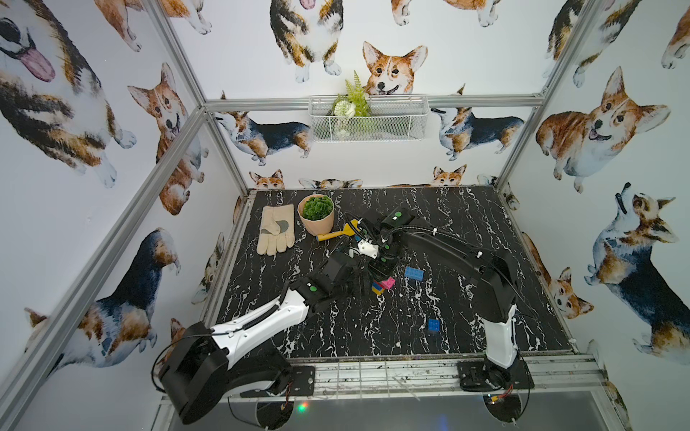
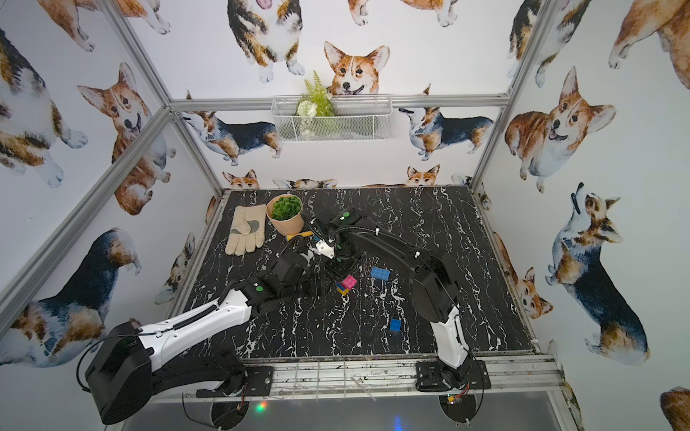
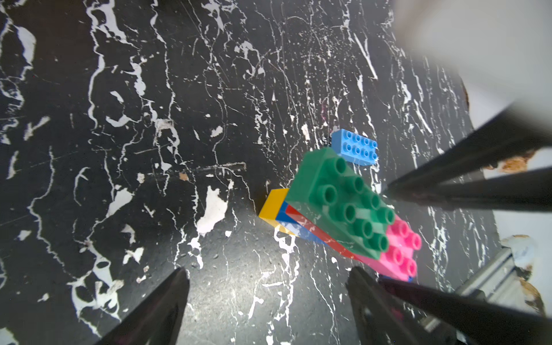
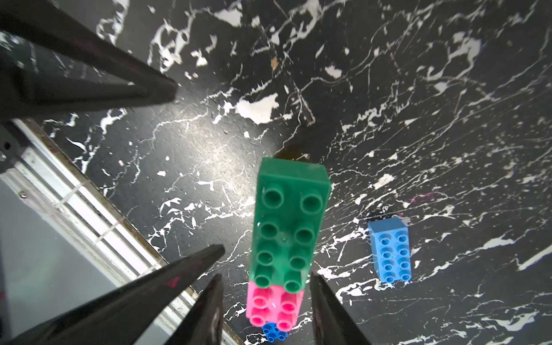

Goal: Assemble a spoon with lego
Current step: Assemble the lego brick with the lego brick, then pick up the lego brick from the center of the board.

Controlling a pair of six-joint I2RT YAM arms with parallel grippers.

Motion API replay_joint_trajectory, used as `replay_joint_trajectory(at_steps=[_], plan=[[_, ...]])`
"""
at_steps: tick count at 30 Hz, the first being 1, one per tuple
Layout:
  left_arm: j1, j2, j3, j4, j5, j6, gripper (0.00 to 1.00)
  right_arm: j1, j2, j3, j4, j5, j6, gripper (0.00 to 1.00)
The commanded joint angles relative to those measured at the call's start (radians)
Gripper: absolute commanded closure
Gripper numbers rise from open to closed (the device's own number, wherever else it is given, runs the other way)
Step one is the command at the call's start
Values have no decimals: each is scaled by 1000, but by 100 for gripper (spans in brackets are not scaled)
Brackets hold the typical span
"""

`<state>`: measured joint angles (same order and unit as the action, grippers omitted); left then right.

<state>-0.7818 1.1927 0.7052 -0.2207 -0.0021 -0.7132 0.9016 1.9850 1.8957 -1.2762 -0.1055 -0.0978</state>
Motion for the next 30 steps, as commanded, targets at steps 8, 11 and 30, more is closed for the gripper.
replay_joint_trajectory(at_steps=[8, 11, 30], plan=[[22, -293, -43, -170, -104, 33, 3, -7, -133, 2, 31, 12, 66, 48], [23, -383, -56, -218, -120, 49, 0, -50, -192, -54, 71, 29, 162, 49], [21, -601, -126, -350, -106, 92, 0, -312, -257, -627, 317, 144, 340, 26]])
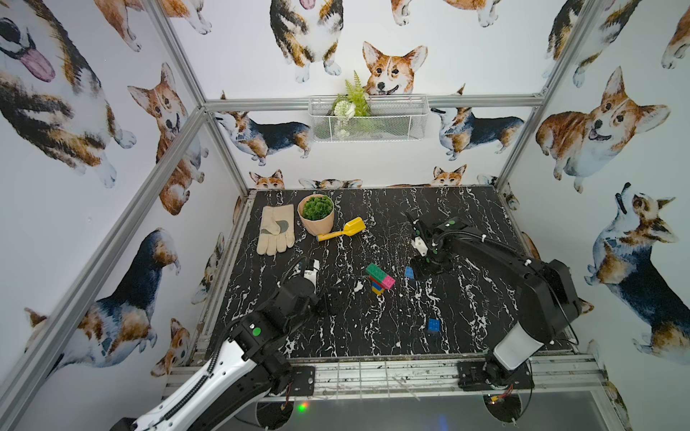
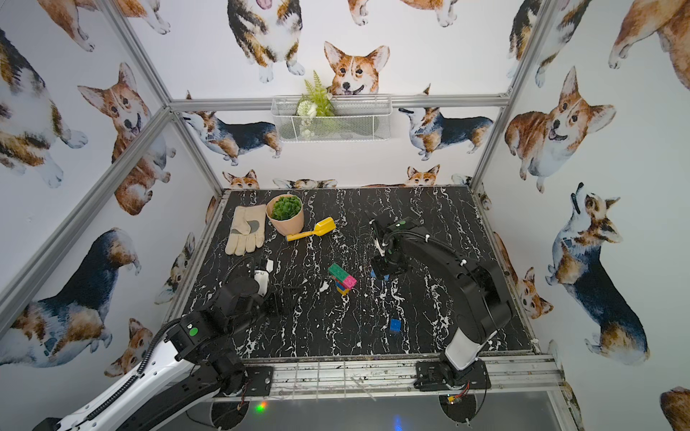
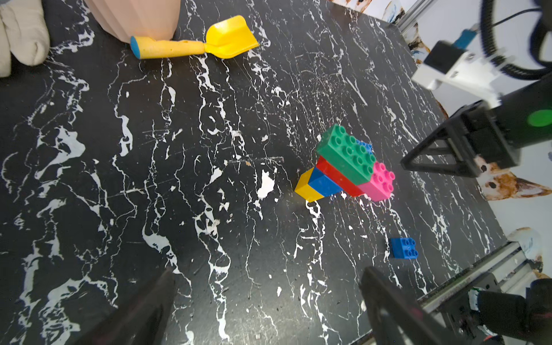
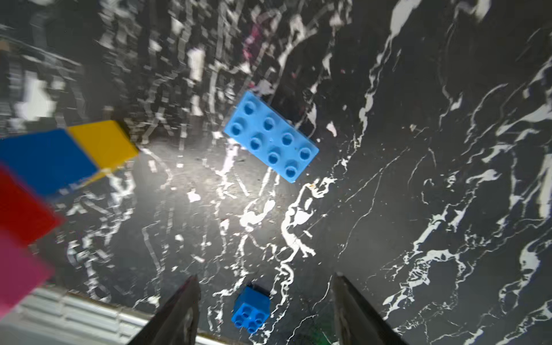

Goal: Assemble a spoon with lego
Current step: Pick up the lego brick from the center of the board.

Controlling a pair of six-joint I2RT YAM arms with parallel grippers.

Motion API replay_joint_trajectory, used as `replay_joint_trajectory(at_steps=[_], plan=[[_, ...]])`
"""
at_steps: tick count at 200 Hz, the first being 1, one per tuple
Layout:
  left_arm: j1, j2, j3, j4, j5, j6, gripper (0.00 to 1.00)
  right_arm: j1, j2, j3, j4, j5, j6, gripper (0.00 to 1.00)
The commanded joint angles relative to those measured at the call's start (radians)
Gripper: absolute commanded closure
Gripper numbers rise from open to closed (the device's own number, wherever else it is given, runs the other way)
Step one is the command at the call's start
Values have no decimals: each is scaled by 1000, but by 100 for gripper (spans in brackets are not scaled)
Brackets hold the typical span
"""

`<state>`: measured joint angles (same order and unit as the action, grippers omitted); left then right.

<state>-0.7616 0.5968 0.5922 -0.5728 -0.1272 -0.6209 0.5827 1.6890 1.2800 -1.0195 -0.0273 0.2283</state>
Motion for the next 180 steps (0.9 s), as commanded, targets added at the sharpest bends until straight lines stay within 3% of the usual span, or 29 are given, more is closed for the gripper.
replay_joint_trajectory(at_steps=[1, 93, 143, 180], plan=[[1, -5, -19, 8, 25, -2, 0, 10, 65, -9, 66, 82, 14, 26], [-7, -55, -63, 19, 31, 12, 0, 11, 292, 147, 101, 167, -30, 23], [-12, -43, -60, 20, 29, 18, 0, -4, 309, 180, 90, 144, -35, 34], [-13, -43, -60, 23, 29, 20, 0, -5, 276, 150, 90, 113, -49, 36]])
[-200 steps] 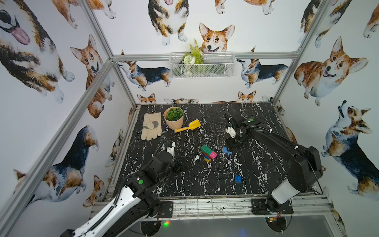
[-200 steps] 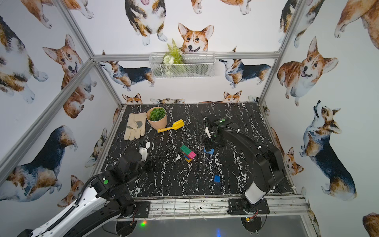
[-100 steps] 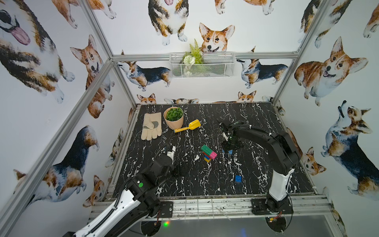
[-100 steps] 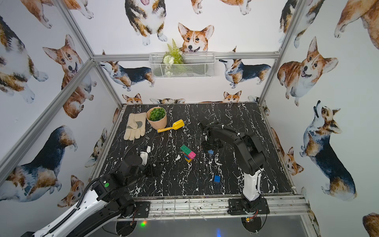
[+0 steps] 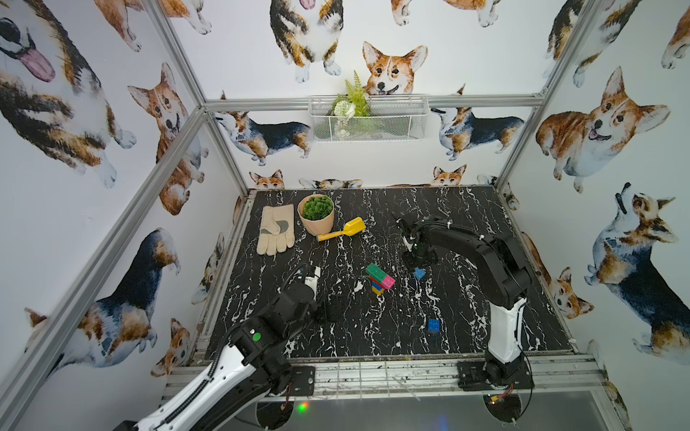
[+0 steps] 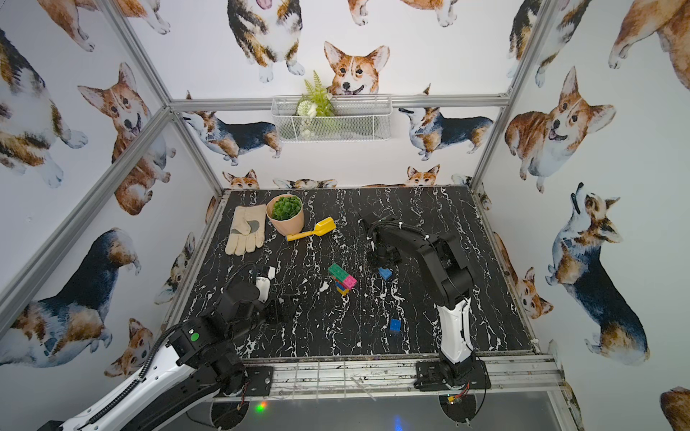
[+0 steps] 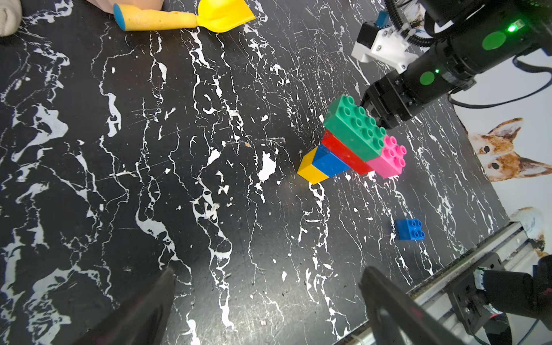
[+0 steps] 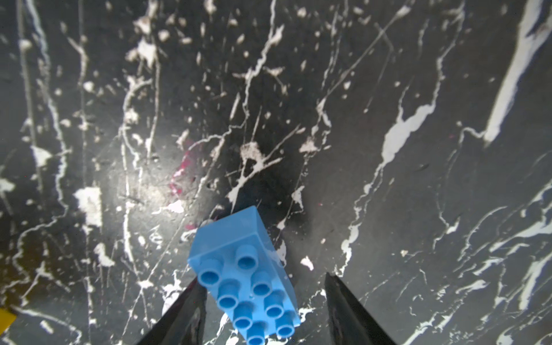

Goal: Assemble a spoon with lego
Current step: Pick up the lego brick from the center of the board.

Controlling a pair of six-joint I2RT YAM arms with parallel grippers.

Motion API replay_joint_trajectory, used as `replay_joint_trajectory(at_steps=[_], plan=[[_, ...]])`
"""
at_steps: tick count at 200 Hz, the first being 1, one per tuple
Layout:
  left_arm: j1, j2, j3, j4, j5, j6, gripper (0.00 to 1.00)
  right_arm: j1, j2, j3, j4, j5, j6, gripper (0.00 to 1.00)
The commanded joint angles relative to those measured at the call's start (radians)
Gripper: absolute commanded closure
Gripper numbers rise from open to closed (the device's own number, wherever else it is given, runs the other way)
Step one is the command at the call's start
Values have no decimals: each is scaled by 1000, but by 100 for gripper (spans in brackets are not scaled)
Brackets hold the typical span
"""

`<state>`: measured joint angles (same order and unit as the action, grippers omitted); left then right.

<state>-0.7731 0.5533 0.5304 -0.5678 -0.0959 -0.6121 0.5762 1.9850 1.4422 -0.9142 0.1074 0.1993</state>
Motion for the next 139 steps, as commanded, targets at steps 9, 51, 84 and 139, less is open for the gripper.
replay_joint_trajectory(at_steps=[9, 51, 84, 139], plan=[[-1, 1, 3, 16, -1, 12, 0, -1, -20, -15, -18, -31, -25, 38], [-2, -3, -1, 19, 1, 10, 0, -1, -20, -23, -22, -58, -32, 47], [-4, 0, -1, 19, 4, 10, 0, -1, -15, -20, -22, -59, -37, 51], [-8, 2, -1, 18, 1, 12, 0, -1, 2, 1, -28, -52, -41, 55]])
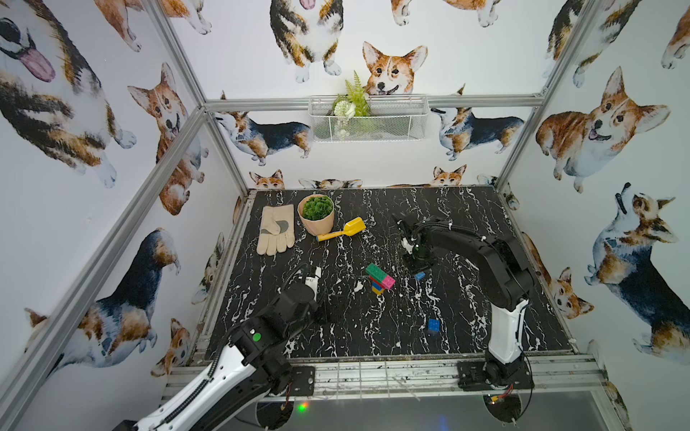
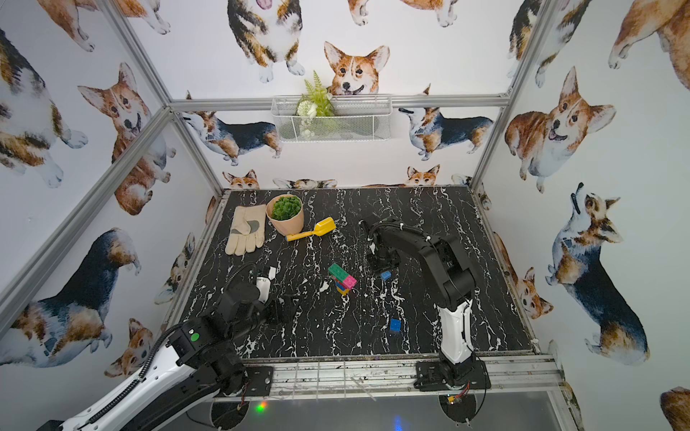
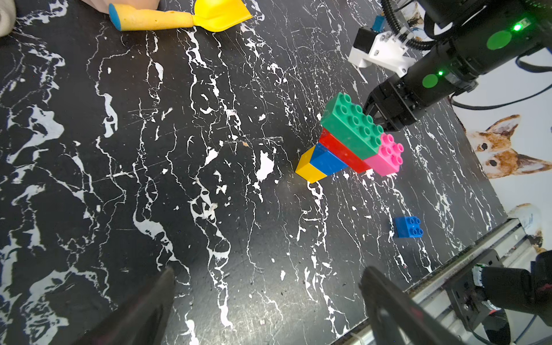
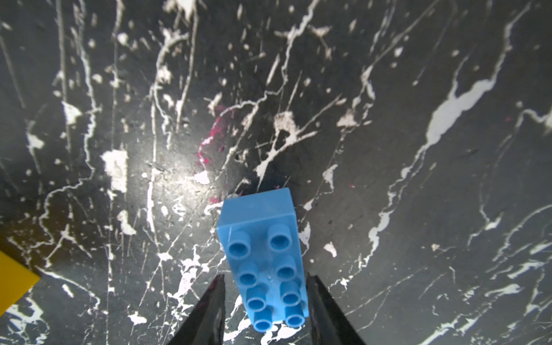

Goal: Assemble a spoon with lego
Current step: Pick up the lego brick from the center of the board, then assemble the lego brick with the lego brick.

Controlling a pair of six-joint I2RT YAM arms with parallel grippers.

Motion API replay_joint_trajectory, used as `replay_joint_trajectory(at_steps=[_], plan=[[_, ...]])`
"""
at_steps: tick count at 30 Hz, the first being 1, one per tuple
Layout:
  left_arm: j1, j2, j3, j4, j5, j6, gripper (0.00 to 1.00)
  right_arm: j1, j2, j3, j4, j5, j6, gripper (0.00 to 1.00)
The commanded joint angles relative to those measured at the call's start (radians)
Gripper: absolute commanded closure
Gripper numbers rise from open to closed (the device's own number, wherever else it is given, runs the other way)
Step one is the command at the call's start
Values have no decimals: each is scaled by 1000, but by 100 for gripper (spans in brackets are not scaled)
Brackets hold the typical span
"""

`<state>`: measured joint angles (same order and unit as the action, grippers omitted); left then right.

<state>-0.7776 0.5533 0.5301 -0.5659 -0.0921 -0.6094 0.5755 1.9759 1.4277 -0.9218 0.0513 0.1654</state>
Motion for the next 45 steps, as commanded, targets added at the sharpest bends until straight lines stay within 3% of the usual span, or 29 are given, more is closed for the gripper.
replay_joint_trajectory(at_steps=[1, 10, 18, 23, 27, 37, 45], plan=[[-2, 2, -1, 17, -2, 10, 0, 0, 13, 16, -20, 4, -8, 55], [-6, -4, -1, 13, -3, 8, 0, 0, 19, 20, -27, -5, -23, 70], [-9, -5, -1, 12, -5, 7, 0, 18, -127, 32, -104, -1, -38, 87], [-11, -18, -2, 10, -9, 2, 0, 64, -227, 80, -187, -16, -60, 87], [-11, -26, -4, 9, -15, 2, 0, 166, -256, 185, -256, -69, -128, 87], [-13, -36, -7, 4, -20, -3, 0, 284, -108, 420, -402, -125, -211, 88], [-19, -47, -9, 1, -20, -6, 0, 317, -34, 495, -447, -103, -239, 88]])
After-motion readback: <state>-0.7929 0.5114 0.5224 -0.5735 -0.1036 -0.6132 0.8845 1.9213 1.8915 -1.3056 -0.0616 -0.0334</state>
